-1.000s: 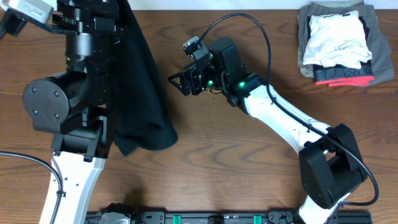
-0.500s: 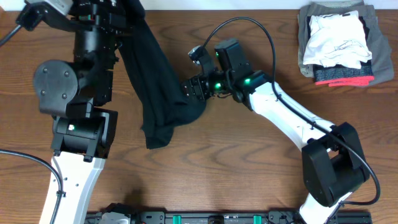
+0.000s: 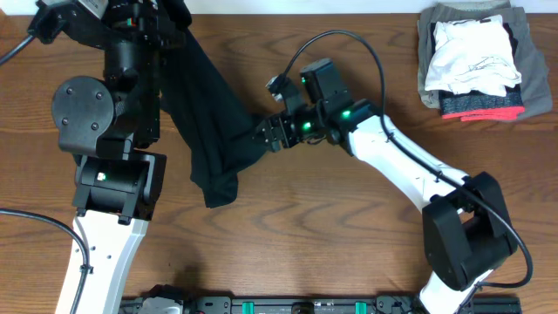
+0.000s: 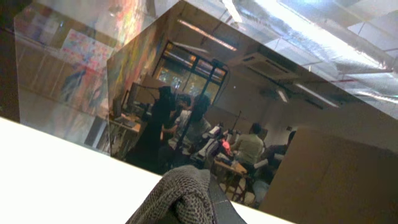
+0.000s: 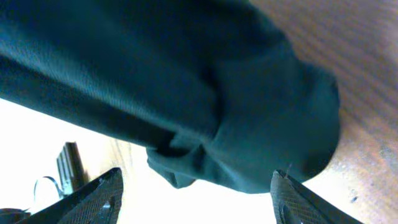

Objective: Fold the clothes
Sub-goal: 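Grasp the hanging shirt's lower edge with the right gripper, then stretch the shirt between both grippers, pulling the right gripper rightward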

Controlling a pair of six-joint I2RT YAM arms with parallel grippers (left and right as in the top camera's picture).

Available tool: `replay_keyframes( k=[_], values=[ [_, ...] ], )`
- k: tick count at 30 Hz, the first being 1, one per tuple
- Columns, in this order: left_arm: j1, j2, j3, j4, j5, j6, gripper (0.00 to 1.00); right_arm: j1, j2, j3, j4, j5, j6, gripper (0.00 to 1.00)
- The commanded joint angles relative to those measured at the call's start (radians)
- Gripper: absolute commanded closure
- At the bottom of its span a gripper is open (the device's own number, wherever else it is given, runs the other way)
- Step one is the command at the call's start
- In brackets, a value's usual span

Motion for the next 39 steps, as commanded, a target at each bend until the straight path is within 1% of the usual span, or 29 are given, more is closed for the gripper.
replay_keyframes(
  k=[1, 6, 10, 14, 17, 18, 19, 20, 21, 22, 23, 25, 28, 31, 35, 39],
  values=[
    [0.004, -0.005, 0.029, 0.023, -0.021, 0.036, 0.94, 0.024, 0.014, 0.01, -0.021, 0.079, -0.013, 0.27],
    [0.004, -0.006, 0.029, 0.022, -0.047, 0.046, 0.94, 0.025, 0.014, 0.01, -0.06, 0.194, -0.013, 0.27],
    [0.004, -0.006, 0.029, 0.023, -0.047, 0.046, 0.94, 0.026, 0.019, 0.008, -0.037, 0.252, -0.029, 0.27],
    [0.004, -0.012, 0.029, 0.023, -0.047, 0.046, 0.94, 0.026, 0.05, 0.008, 0.019, 0.231, -0.027, 0.28],
    [0.004, -0.018, 0.029, 0.022, -0.047, 0.047, 0.94, 0.028, 0.09, 0.008, 0.076, 0.135, -0.016, 0.3],
    [0.004, -0.02, 0.029, 0.022, -0.047, 0.053, 0.94, 0.027, 0.104, 0.008, 0.093, 0.107, -0.003, 0.34],
    [0.004, -0.022, 0.029, 0.021, -0.05, 0.055, 0.94, 0.027, 0.114, 0.008, 0.101, 0.091, 0.015, 0.41],
    [0.004, -0.024, 0.029, 0.018, -0.059, 0.055, 0.94, 0.025, 0.122, 0.008, 0.104, 0.091, 0.031, 0.55],
    [0.004, -0.025, 0.029, 0.015, -0.062, 0.066, 0.94, 0.023, 0.126, 0.008, 0.103, 0.091, 0.039, 0.72],
    [0.004, -0.026, 0.029, 0.013, -0.062, 0.084, 0.94, 0.016, 0.126, 0.008, 0.098, 0.095, 0.04, 0.85],
    [0.004, -0.026, 0.029, 0.011, -0.062, 0.103, 0.94, 0.008, 0.125, 0.008, 0.096, 0.1, 0.04, 0.91],
    [0.004, -0.026, 0.029, -0.004, -0.076, 0.125, 0.94, -0.024, 0.111, 0.009, 0.092, 0.107, 0.039, 0.99],
    [0.004, -0.026, 0.029, -0.032, -0.133, 0.126, 0.94, -0.088, 0.078, 0.012, 0.08, 0.11, 0.018, 0.99],
    [0.005, -0.024, 0.029, -0.053, -0.187, 0.153, 0.94, -0.182, 0.029, 0.037, 0.023, 0.109, -0.053, 0.99],
    [0.008, -0.024, 0.029, -0.064, -0.196, 0.207, 0.94, -0.305, -0.039, 0.103, -0.086, 0.097, -0.151, 0.99],
    [0.025, -0.024, 0.029, -0.071, -0.196, 0.211, 0.94, -0.38, -0.094, 0.192, -0.179, 0.09, -0.217, 0.99]
  ],
)
